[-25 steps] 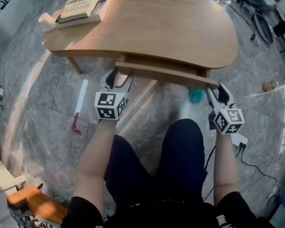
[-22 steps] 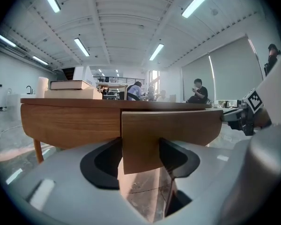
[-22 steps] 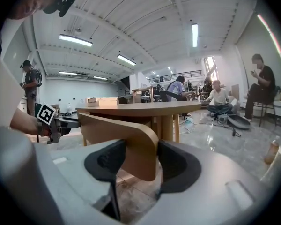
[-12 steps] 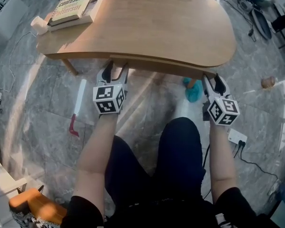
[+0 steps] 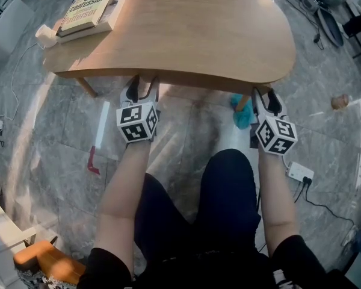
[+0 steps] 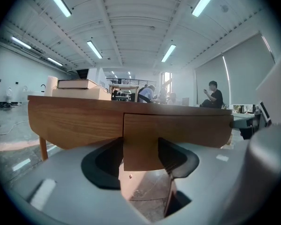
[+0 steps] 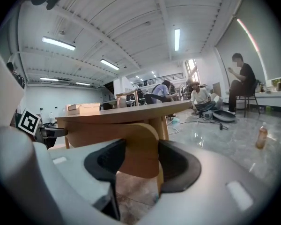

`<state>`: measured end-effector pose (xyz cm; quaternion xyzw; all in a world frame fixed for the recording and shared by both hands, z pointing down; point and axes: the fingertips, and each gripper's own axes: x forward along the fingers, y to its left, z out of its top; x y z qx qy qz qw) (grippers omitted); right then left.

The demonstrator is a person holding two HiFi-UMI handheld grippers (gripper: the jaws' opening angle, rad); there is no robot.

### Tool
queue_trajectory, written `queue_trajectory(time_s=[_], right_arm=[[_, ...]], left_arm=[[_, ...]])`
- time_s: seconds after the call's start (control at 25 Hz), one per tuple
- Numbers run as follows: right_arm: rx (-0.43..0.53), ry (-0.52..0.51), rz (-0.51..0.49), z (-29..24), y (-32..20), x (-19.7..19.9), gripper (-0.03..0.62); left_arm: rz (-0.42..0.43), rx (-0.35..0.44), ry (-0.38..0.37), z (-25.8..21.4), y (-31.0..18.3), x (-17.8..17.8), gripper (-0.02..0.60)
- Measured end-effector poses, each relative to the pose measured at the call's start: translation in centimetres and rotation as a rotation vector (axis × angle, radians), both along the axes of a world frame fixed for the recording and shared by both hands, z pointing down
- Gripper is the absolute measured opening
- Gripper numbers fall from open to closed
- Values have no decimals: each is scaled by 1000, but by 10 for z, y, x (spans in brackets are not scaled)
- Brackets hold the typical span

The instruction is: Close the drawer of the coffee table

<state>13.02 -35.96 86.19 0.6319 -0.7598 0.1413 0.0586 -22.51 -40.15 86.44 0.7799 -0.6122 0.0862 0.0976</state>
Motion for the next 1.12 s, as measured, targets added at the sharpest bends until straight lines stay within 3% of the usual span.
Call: queue_trajectory(time_s=[0.4, 0.92, 1.04, 1.12], right_arm=[[1, -19, 98, 0, -13, 5, 211], [19, -19, 113, 1, -22, 4, 210], [17, -11, 105, 1, -22, 4, 210], [11, -16, 118, 1, -19, 9, 200]], left_arm=[[-4, -4, 11, 3, -2, -2, 242], [15, -13, 33, 16, -12, -6, 226], [18, 3, 35, 12, -10, -7, 185], [23, 15, 33, 10, -7, -6, 92]])
